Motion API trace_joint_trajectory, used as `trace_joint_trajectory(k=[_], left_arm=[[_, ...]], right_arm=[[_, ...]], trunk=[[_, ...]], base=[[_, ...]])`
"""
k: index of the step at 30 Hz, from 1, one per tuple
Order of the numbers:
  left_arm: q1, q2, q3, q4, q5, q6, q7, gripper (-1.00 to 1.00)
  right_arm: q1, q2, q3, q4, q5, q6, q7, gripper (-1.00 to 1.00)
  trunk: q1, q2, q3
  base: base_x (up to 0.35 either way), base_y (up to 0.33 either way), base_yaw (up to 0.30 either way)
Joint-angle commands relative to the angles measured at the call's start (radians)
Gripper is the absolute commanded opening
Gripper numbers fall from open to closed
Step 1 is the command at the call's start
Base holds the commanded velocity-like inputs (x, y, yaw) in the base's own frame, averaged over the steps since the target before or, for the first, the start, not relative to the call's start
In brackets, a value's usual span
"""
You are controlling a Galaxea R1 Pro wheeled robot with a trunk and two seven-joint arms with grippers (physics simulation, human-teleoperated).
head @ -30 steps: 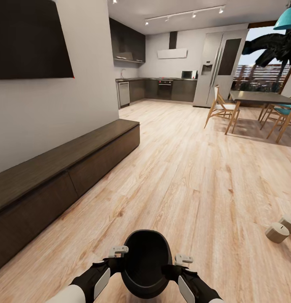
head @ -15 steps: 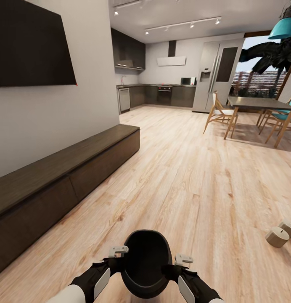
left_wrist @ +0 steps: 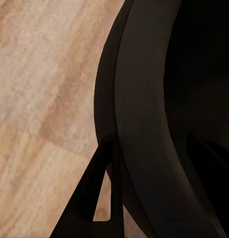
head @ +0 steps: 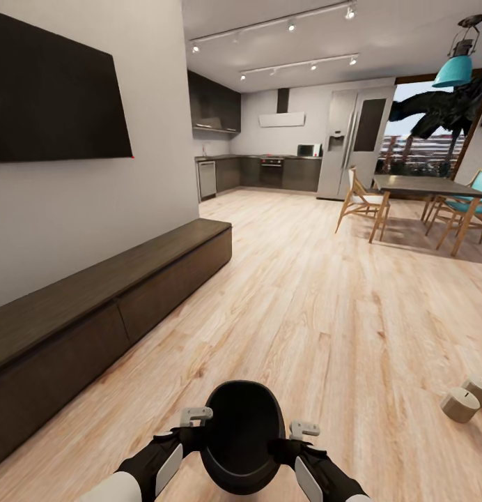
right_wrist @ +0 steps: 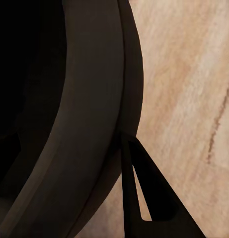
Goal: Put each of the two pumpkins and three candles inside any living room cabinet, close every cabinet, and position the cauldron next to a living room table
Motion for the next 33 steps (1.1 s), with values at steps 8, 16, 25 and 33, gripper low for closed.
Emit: trace_joint_trajectory(k=[8, 16, 25, 33], left_arm=[[0.000, 0.000, -0.015, -0.001, 0.012, 0.005, 0.000, -1.00], [0.000, 0.000, -0.015, -0.002, 0.012, 0.005, 0.000, -1.00], [0.000, 0.000, -0.015, -0.002, 0.012, 0.004, -0.001, -1.00], [0.000, 0.001, -0.015, -0.003, 0.012, 0.003, -0.001, -1.00]], right_arm=[[0.000, 0.013, 0.008, -0.003, -0.026, 0.004, 0.002, -1.00], [0.000, 0.013, 0.008, -0.005, -0.027, 0.004, 0.002, -1.00], [0.000, 0.013, 0.008, -0.005, -0.027, 0.005, 0.001, -1.00], [0.000, 0.013, 0.008, -0.005, -0.027, 0.005, 0.001, -1.00]], trunk=[[-0.031, 0.056, 0.024], [-0.039, 0.070, 0.031], [-0.039, 0.070, 0.034], [-0.039, 0.070, 0.035]], base=[[0.000, 0.000, 0.000], [0.000, 0.000, 0.000], [0.000, 0.000, -0.101], [0.000, 0.000, -0.016]])
